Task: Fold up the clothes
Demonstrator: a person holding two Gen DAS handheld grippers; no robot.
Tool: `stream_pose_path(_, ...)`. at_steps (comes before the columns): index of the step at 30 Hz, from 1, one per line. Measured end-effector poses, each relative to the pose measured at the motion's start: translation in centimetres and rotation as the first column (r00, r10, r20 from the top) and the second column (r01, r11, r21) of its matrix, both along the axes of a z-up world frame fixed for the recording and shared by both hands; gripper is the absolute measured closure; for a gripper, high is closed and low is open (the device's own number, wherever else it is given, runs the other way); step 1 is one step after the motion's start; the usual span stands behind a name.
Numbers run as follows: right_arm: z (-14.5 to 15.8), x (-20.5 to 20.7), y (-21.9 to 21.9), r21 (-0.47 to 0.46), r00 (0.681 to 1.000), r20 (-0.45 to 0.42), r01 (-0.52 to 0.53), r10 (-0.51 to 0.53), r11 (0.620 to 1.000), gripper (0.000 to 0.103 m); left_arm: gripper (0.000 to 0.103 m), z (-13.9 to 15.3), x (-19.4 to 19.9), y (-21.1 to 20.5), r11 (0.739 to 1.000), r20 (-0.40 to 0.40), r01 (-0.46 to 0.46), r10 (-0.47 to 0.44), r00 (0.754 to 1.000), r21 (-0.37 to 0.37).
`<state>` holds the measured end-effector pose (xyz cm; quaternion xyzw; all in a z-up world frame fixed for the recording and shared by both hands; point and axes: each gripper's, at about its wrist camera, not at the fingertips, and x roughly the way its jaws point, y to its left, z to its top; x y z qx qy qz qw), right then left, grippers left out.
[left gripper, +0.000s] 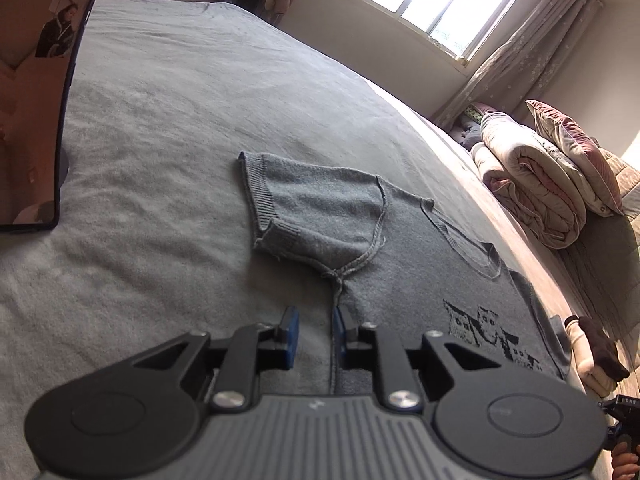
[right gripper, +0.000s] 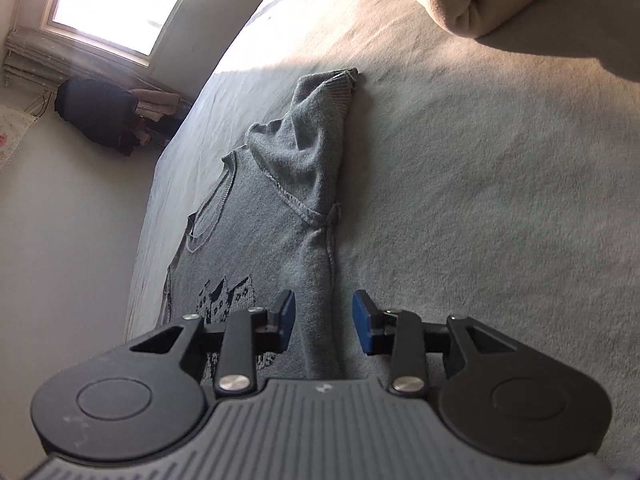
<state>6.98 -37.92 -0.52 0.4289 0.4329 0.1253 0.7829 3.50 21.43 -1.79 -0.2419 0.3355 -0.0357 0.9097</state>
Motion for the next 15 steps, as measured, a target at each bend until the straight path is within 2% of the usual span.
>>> stream_pose_path(4, -0.5, -1.7, -1.4, 0.076, 0.999, -0.013, -0.051, 0.052, 0.996, 0.066, 0.085, 0.9, -0.7, -2.0, 0.999, 0.028, 0.052, -0.052, 0.998, 0.007)
stream_pose_path(7, -0.8, -2.8, -1.8, 0.107, 0.991, -0.027, -0.128, 0.132, 0.986, 0.066, 0.085, 1.6, -1.0, -4.3, 0.994, 0.046, 0.110, -0.110, 0.993, 0.013)
stream_pose_path(12, -0.9, -4.4, -1.5, 0.121, 0.966, -0.024, -0.254, 0.259, 0.960, 0.066, 0.082, 2.2, -1.6, -9.2, 0.975, 0.096, 0.221, -0.220, 0.971, 0.005)
stream_pose_path(15, -1.2, -5.2, -1.3, 0.139, 0.952, -0.009, -0.302, 0.306, 0.943, 0.066, 0.082, 1.4, -1.7, -12.6, 0.959, 0.084, 0.283, -0.280, 0.956, -0.026)
